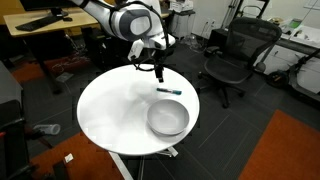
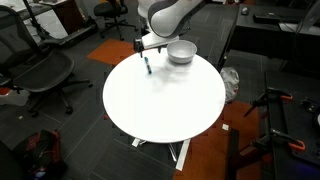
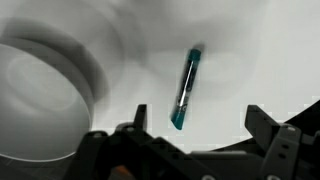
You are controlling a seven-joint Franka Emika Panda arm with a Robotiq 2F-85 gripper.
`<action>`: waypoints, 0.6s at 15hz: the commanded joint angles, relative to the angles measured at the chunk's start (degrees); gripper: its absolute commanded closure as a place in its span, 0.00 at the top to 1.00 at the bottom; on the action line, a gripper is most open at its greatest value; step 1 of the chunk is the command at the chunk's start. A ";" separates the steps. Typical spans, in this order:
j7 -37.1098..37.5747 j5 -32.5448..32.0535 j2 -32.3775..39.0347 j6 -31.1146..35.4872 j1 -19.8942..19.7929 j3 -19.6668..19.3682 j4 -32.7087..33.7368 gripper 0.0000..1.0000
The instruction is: Pick the marker and put it in the bowl
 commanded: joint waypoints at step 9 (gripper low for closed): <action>5.45 2.87 11.39 -10.47 -1.15 -1.59 15.79 1.00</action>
